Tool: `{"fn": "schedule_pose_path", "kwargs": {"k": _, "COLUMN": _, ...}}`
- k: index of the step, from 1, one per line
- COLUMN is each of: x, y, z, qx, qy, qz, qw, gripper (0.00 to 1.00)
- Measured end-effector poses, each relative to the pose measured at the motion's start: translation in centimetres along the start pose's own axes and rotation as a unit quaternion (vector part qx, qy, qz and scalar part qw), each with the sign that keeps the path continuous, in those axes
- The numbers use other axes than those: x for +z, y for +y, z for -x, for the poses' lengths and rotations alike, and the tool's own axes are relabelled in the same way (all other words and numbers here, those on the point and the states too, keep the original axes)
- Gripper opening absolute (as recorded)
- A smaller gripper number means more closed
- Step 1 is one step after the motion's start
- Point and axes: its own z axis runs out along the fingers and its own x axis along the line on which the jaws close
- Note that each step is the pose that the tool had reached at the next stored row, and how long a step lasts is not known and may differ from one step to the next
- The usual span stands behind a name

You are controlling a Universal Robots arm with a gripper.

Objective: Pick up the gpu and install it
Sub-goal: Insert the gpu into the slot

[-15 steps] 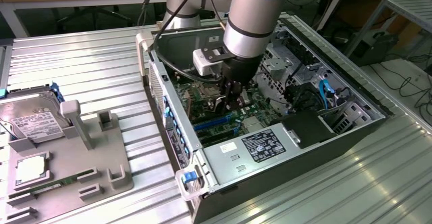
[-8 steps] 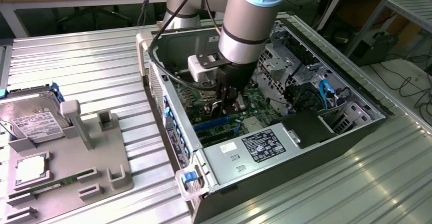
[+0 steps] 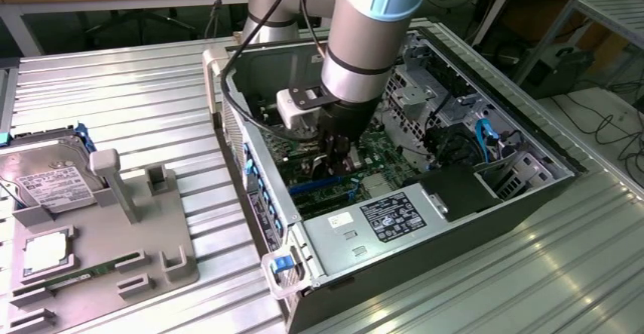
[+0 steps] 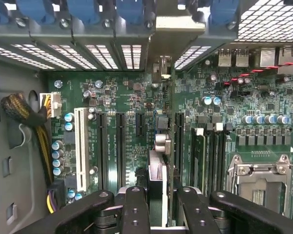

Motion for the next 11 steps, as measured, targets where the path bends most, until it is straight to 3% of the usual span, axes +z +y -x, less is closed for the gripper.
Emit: {"fn": "schedule_pose_path", "kwargs": {"k": 11, "x": 0.69, "y": 0.16, "z": -0.03, "qx": 0.000, "qy": -0.0002, "qz": 0.0001, "qw": 1.0000, "gripper": 0.28}}
